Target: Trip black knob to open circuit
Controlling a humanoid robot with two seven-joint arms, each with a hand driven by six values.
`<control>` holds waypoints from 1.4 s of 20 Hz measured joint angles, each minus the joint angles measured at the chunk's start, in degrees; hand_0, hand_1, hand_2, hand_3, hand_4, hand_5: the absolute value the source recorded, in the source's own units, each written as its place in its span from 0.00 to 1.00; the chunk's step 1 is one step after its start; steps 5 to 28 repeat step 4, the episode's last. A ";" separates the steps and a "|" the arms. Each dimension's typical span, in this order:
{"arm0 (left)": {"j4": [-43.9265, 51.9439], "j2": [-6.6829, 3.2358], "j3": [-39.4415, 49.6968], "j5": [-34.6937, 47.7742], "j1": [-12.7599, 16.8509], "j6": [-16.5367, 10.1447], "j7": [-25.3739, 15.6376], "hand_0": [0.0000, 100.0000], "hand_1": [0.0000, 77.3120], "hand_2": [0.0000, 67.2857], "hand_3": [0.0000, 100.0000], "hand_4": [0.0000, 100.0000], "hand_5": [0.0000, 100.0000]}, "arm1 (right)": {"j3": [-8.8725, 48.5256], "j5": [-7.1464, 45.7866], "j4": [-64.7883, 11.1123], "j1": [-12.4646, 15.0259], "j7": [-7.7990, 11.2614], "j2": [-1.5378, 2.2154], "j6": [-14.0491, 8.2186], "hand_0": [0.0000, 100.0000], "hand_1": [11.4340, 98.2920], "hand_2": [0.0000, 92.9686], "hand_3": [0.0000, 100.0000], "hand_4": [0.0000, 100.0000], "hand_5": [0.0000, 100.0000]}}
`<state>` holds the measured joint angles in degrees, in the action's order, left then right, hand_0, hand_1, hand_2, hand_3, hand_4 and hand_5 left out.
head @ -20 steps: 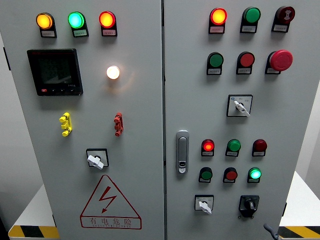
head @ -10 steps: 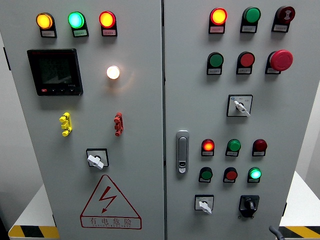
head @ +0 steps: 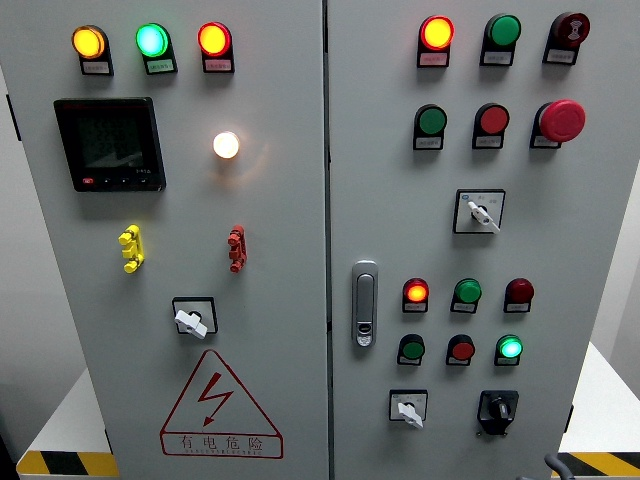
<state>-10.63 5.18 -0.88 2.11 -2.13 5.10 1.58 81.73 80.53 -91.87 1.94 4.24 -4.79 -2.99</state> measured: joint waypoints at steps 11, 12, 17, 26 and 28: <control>0.00 -0.03 0.00 0.00 0.00 0.00 0.00 0.00 0.00 0.29 0.26 0.10 0.09 | 0.01 0.08 -0.39 0.14 0.07 -0.06 0.00 1.00 0.41 0.06 0.33 0.27 0.47; 0.00 -0.03 0.00 0.00 0.00 0.00 0.00 0.00 0.00 0.29 0.26 0.10 0.09 | 0.01 0.08 -0.39 0.14 0.07 -0.06 0.00 1.00 0.41 0.06 0.33 0.27 0.47; 0.00 -0.03 0.00 0.00 0.00 0.00 0.00 0.00 0.00 0.29 0.26 0.10 0.09 | 0.01 0.08 -0.39 0.14 0.07 -0.06 0.00 1.00 0.41 0.06 0.33 0.27 0.47; 0.00 -0.03 0.00 0.00 0.00 0.00 0.00 0.00 0.00 0.29 0.26 0.10 0.09 | 0.01 0.08 -0.39 0.14 0.07 -0.06 0.00 1.00 0.41 0.06 0.33 0.27 0.47; 0.00 -0.03 0.00 0.00 0.00 0.00 0.00 0.00 0.00 0.29 0.26 0.10 0.09 | 0.01 0.08 -0.39 0.14 0.07 -0.06 0.00 1.00 0.41 0.06 0.33 0.27 0.47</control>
